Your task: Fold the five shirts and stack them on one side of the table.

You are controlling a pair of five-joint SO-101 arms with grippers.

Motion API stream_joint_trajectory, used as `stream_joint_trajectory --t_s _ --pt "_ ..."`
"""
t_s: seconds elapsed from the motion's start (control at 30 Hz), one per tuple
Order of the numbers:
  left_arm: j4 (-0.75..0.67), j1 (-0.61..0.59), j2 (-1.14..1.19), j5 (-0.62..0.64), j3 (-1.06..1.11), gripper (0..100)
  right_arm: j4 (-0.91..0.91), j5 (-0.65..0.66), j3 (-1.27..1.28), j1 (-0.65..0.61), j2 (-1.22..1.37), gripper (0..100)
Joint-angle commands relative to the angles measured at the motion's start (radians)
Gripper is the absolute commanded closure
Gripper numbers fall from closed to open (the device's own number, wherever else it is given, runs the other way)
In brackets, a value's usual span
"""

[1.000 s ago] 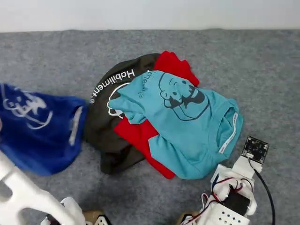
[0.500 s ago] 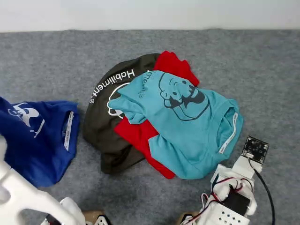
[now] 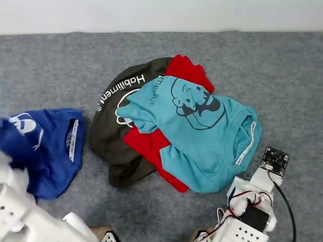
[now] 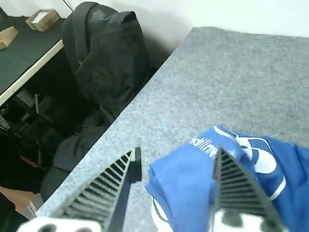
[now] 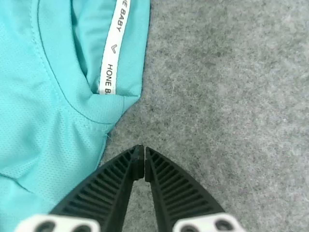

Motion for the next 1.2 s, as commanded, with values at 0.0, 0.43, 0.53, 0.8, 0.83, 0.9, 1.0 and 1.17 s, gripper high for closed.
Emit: stream_joint_trajectory --t_s 0.0,0.43,0.53,0.8,0.83,0.9,1.0,1.17 --pt "0.051 -0.002 -0.044 -0.011 -0.012 75 0.002 0.009 0.015 0.012 -0.002 98.9" --pt "0.328 0.183 -0.049 -0.005 -0.016 76 0.002 0.009 0.015 0.012 -0.002 98.9" --pt "0.376 0.292 -0.044 0.023 -0.016 76 0.002 0.009 0.015 0.012 -0.002 98.9" --pt "0.417 0.563 -0.043 0.144 -0.01 76 0.002 0.009 0.015 0.012 -0.002 98.9" --pt "0.417 0.591 -0.043 0.15 -0.01 76 0.002 0.009 0.015 0.012 -0.002 98.9" --pt "0.417 0.646 -0.043 0.164 -0.008 76 0.002 0.009 0.015 0.012 -0.002 98.9" --pt "0.416 0.727 -0.041 0.166 0.018 76 0.002 0.009 0.015 0.012 -0.002 98.9" --pt "0.411 0.884 -0.041 0.16 0.174 76 0.002 0.009 0.015 0.012 -0.002 98.9"
